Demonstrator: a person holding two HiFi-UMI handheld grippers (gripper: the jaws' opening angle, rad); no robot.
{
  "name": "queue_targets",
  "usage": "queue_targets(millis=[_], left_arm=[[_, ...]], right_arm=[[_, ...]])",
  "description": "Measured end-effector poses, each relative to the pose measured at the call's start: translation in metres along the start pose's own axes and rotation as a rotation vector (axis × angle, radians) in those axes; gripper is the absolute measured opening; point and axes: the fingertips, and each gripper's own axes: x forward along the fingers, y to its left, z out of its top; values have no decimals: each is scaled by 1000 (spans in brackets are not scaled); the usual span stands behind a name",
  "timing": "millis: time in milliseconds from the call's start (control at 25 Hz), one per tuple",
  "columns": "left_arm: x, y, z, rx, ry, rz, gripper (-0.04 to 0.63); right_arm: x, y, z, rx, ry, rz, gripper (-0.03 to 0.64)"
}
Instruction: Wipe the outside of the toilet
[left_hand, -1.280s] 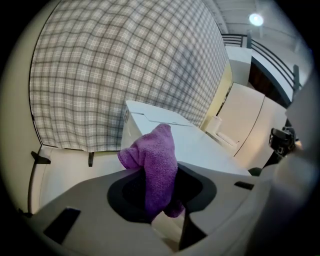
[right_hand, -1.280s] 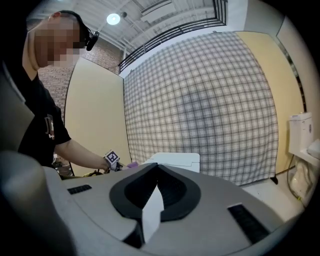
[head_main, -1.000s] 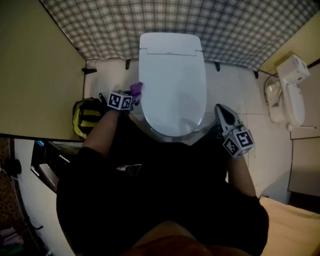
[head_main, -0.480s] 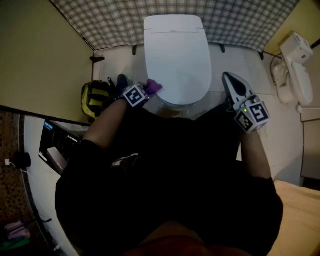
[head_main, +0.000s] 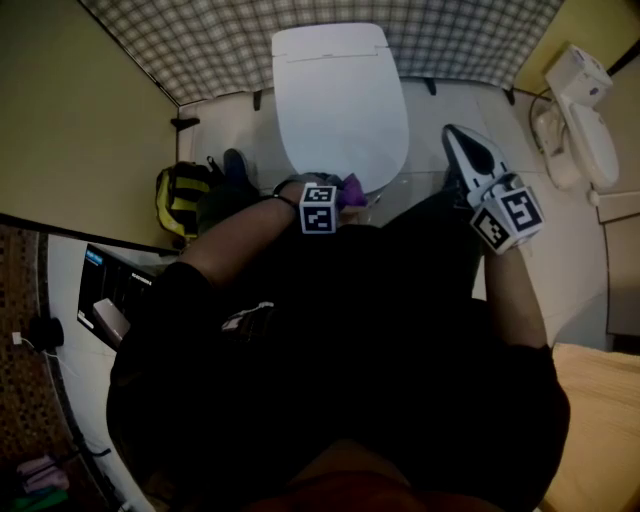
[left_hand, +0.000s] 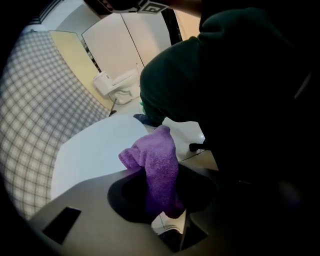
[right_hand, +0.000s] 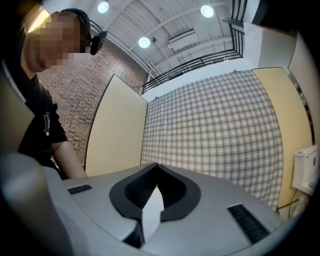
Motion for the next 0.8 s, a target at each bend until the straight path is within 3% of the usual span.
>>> queue_targets(millis=[160, 320, 560, 680, 800], left_arm=[[17, 11, 38, 22, -16, 9, 123], [38, 35, 68, -3, -23, 1, 123], [65, 92, 104, -175, -47, -62, 124], [78, 139, 102, -226, -22, -40, 123], [92, 173, 100, -289, -28, -92, 123]], right_arm=[[-14, -17, -8, 17, 5, -53, 3], [-33, -36, -21, 39, 18, -108, 3], [-72, -86, -44, 107, 25, -222, 3], [-83, -112, -57, 145, 31, -260, 3], [-86, -136, -71, 184, 40, -286, 3]])
